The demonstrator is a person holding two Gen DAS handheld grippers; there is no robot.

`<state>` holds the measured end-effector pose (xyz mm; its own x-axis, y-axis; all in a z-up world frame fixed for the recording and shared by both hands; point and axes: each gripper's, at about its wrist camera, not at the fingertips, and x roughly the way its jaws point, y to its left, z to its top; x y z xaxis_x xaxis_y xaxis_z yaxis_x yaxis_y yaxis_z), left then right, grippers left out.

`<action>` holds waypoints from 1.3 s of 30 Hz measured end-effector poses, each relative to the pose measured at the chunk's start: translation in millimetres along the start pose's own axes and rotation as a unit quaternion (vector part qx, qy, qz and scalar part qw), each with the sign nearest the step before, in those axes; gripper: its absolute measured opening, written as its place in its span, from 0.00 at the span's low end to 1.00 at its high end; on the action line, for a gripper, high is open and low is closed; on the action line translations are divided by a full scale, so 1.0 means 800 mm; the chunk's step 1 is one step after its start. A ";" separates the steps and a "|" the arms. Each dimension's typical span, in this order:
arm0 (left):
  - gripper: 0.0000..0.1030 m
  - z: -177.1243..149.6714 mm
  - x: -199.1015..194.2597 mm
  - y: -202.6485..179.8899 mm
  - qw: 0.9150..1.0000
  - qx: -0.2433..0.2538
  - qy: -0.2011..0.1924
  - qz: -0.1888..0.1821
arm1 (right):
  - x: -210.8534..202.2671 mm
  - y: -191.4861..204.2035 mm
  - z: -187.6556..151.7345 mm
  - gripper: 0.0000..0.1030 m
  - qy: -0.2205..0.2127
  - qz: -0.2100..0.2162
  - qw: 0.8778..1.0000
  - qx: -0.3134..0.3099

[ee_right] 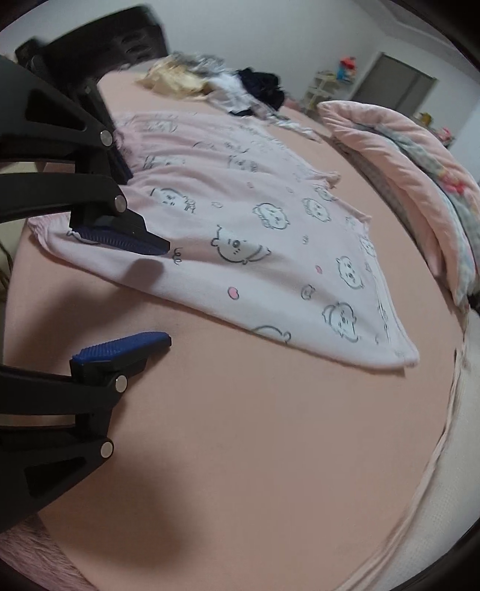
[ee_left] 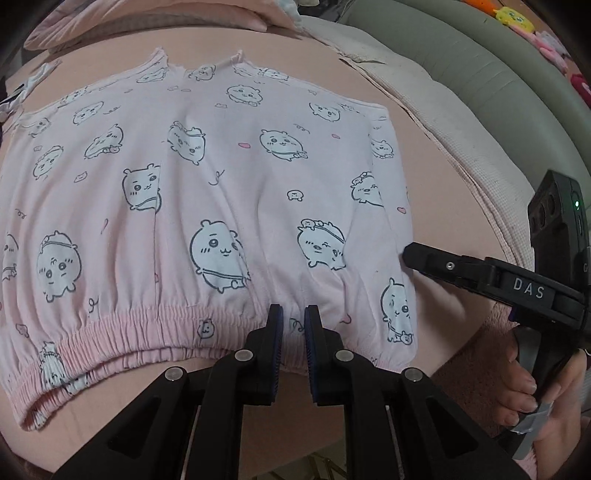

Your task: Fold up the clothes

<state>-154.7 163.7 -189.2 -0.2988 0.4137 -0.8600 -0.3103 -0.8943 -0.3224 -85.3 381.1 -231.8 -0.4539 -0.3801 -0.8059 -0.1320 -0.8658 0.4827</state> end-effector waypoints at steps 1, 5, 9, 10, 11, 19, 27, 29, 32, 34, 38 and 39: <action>0.10 0.000 0.000 0.000 1.000 0.003 -0.001 0.000 | 0.002 0.004 0.000 0.43 0.000 -0.002 1.000 -0.009; 0.10 -0.001 -0.005 -0.003 1.000 0.007 -0.010 0.003 | 0.012 0.016 -0.006 0.13 0.005 0.002 1.000 -0.028; 0.10 0.001 -0.007 -0.006 1.000 0.010 -0.014 0.003 | 0.008 0.027 -0.012 0.01 -0.015 -0.028 0.998 -0.047; 0.10 0.001 -0.007 -0.006 1.000 0.009 -0.014 0.001 | 0.005 0.028 -0.014 0.01 -0.023 -0.038 0.998 -0.050; 0.10 0.001 -0.007 -0.005 1.000 0.007 -0.014 -0.001 | -0.003 0.028 -0.017 0.01 -0.033 -0.049 0.997 -0.052; 0.10 0.001 0.001 -0.002 1.000 0.011 -0.002 0.000 | -0.020 -0.019 -0.023 0.00 -0.026 -0.059 0.998 0.025; 0.10 0.004 -0.024 -0.018 0.998 0.039 -0.038 -0.032 | -0.051 0.002 -0.049 0.04 -0.044 0.012 0.999 0.019; 0.11 0.002 -0.008 -0.018 0.999 0.037 -0.012 -0.021 | -0.042 0.020 -0.056 0.08 -0.033 0.003 0.999 -0.010; 0.11 -0.006 0.001 -0.015 0.999 0.035 0.003 -0.016 | -0.011 0.034 -0.062 0.12 0.013 -0.041 0.998 -0.038; 0.11 -0.011 -0.007 -0.014 0.999 0.036 0.023 -0.018 | -0.012 0.033 -0.063 0.12 0.014 -0.046 0.998 -0.034; 0.11 -0.029 -0.026 0.009 0.999 0.024 0.020 -0.008 | -0.026 0.024 -0.067 0.12 0.006 -0.025 1.000 -0.007; 0.11 -0.033 -0.033 0.017 1.000 0.018 0.003 0.002 | -0.029 0.032 -0.067 0.12 -0.004 -0.019 1.000 -0.020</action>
<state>-127.4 136.3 -181.2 -0.2948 0.4084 -0.8639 -0.3405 -0.8896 -0.3044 -31.3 350.4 -219.3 -0.4568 -0.3433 -0.8207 -0.1147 -0.8921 0.4370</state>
